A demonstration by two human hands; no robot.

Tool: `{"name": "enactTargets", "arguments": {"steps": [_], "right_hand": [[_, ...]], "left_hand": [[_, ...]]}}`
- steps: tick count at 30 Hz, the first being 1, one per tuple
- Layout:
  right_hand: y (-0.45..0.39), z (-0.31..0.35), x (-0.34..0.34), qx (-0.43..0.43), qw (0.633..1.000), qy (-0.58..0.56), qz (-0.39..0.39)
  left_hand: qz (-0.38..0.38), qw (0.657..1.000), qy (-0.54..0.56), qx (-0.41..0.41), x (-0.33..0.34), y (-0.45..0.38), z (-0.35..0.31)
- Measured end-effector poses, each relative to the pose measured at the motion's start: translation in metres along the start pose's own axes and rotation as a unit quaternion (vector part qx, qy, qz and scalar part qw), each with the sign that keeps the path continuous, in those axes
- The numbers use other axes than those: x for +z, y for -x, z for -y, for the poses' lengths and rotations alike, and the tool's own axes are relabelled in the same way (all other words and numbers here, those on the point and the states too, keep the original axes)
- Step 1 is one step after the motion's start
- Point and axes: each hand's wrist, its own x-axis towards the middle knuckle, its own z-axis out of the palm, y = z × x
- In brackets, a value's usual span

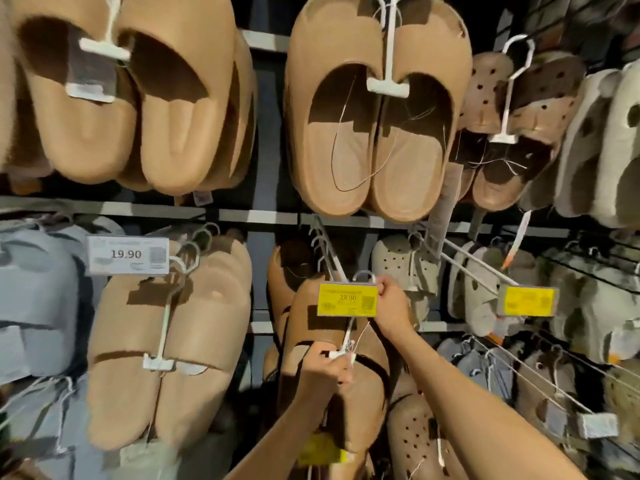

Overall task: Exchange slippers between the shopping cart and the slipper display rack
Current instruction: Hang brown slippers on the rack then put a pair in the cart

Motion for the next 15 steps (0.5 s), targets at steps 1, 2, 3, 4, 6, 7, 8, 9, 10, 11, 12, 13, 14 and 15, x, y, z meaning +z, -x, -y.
{"name": "enactTargets", "arguments": {"steps": [1,2,3,4,6,7,8,9,10,11,12,13,14,15], "right_hand": [[-0.013,-0.001,0.003,0.0,1.0,0.001,0.018],[-0.025,-0.001,0.006,-0.002,0.999,0.011,0.037],[-0.035,0.003,0.007,-0.015,0.998,0.028,0.055],[-0.045,0.007,0.009,-0.039,0.996,0.048,0.07],[-0.06,0.013,0.012,-0.099,0.988,0.081,0.092],[-0.065,0.015,0.016,-0.128,0.983,0.085,0.1],[-0.07,0.016,0.02,-0.152,0.979,0.083,0.106],[-0.073,0.017,0.025,-0.167,0.977,0.077,0.112],[-0.075,0.017,0.029,-0.17,0.976,0.067,0.121],[-0.079,0.018,0.034,-0.173,0.975,0.063,0.128],[-0.082,0.018,0.037,-0.175,0.974,0.058,0.134],[-0.085,0.019,0.04,-0.181,0.973,0.048,0.138],[-0.088,0.018,0.042,-0.184,0.972,0.037,0.142],[-0.089,0.018,0.045,-0.184,0.972,0.022,0.146]], "left_hand": [[-0.008,1.0,-0.003,0.001,0.001,-0.005,-0.003],[-0.015,1.0,0.0,0.006,0.003,-0.01,-0.007],[-0.028,0.999,0.012,0.01,0.006,-0.017,-0.011],[-0.045,0.999,0.03,0.008,0.009,-0.024,-0.015],[-0.076,0.995,0.055,-0.02,0.015,-0.037,-0.018],[-0.085,0.994,0.064,-0.033,0.017,-0.042,-0.018],[-0.091,0.992,0.076,-0.041,0.018,-0.045,-0.018],[-0.096,0.991,0.087,-0.04,0.018,-0.046,-0.018],[-0.1,0.989,0.102,-0.033,0.017,-0.046,-0.02],[-0.101,0.988,0.117,-0.03,0.015,-0.046,-0.021],[-0.102,0.986,0.128,-0.032,0.014,-0.048,-0.022],[-0.104,0.986,0.128,-0.036,0.013,-0.051,-0.022],[-0.113,0.985,0.123,-0.038,0.011,-0.054,-0.021],[-0.126,0.985,0.109,-0.035,0.009,-0.059,-0.019]]}}
